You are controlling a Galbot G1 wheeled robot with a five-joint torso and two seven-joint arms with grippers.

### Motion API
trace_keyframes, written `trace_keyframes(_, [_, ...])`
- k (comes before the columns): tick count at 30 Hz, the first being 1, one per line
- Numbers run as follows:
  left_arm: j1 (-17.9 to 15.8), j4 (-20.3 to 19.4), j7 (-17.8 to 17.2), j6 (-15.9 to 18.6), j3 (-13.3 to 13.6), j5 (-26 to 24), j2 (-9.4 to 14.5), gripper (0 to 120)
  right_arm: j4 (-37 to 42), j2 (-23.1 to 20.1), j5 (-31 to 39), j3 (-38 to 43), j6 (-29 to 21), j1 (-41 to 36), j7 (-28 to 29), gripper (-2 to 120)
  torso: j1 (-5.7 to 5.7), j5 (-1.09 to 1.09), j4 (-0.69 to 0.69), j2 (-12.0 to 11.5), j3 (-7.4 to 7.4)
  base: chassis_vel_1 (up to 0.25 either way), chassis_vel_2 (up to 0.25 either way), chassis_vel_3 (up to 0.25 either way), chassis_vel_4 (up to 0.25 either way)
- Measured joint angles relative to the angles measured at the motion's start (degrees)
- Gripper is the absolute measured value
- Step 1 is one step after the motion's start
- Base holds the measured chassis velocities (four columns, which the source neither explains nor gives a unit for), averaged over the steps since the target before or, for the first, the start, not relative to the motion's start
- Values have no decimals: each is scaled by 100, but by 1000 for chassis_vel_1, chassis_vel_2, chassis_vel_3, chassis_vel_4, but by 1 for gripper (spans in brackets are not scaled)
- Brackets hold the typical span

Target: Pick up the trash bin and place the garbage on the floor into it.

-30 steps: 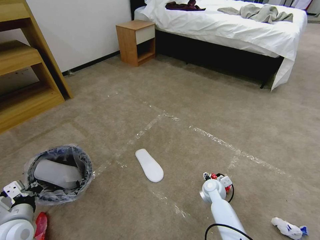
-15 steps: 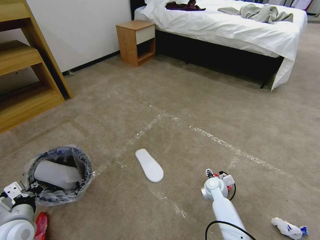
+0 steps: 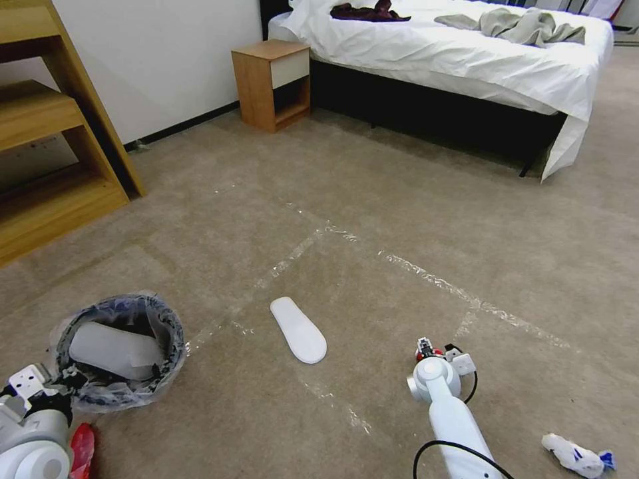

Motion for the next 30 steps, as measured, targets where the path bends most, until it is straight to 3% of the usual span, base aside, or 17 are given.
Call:
trace_keyframes(9, [16,42,35,-34,20,62,-16,0,-97,16,-20,32,0,10,-40,67,0,0,0,0,0,0,0,0,0])
trace_keyframes(13, [20,88,51,-63,20,87,-7,0,-96,20,-48,24,0,-3,-44,48,0,0,0,0,0,0,0,0,0])
trace_keyframes(17, [25,130,84,-90,19,120,-22,0,-74,22,-87,8,1,-14,-46,39,0,0,0,0,0,0,0,0,0])
trace_keyframes(30, [28,120,93,-103,6,118,-20,0,154,-48,-353,-103,140,-196,-268,39,0,0,0,0,0,0,0,0,0])
